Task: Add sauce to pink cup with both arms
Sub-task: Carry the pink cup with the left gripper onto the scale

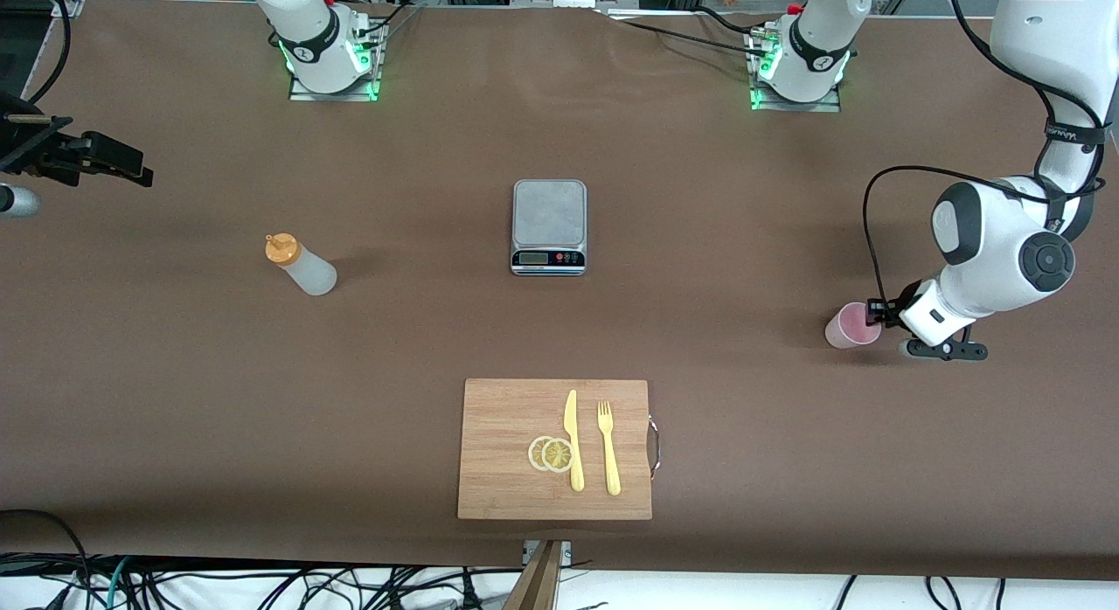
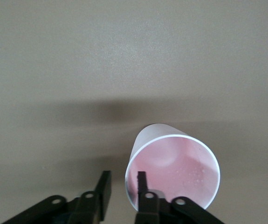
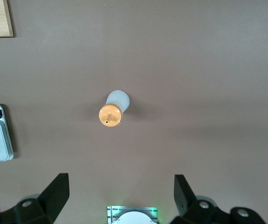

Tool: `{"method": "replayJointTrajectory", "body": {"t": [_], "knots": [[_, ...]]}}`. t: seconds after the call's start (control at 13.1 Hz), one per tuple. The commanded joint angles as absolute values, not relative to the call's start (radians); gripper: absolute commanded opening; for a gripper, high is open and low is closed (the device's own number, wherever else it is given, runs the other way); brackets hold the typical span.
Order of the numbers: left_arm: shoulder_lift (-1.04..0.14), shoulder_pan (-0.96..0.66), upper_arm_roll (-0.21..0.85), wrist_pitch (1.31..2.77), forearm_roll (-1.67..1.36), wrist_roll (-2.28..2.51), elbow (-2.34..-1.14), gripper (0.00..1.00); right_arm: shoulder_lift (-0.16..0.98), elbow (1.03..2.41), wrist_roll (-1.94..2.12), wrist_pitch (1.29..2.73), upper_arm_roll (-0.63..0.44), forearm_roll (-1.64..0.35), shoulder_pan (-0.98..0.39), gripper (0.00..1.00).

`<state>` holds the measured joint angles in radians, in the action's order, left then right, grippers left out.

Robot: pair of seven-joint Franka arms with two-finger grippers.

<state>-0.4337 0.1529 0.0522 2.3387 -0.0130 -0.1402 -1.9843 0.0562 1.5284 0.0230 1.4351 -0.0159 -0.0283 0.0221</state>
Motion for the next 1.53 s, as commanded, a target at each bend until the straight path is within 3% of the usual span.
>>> {"method": "replayJointTrajectory", "body": {"t": [0.0, 0.31, 0.69, 1.45], "knots": [[-0.425, 0.143, 0.049, 2.350, -0.011, -0.117, -1.997, 0.00, 0.052, 1.514, 0.015, 1.417, -0.015, -0.041, 0.021, 0.99], [-0.410, 0.111, 0.051, 2.310, -0.014, -0.097, -1.971, 0.00, 0.054, 1.513, 0.015, 1.420, -0.017, -0.041, 0.021, 0.99], [-0.396, -0.015, 0.058, 2.139, -0.123, -0.058, -1.835, 0.00, 0.054, 1.513, 0.015, 1.419, -0.017, -0.041, 0.023, 0.99], [-0.354, -0.377, 0.109, 2.105, -0.224, 0.342, -1.830, 0.00, 0.054, 1.513, 0.015, 1.420, -0.015, -0.043, 0.021, 0.99]]}}
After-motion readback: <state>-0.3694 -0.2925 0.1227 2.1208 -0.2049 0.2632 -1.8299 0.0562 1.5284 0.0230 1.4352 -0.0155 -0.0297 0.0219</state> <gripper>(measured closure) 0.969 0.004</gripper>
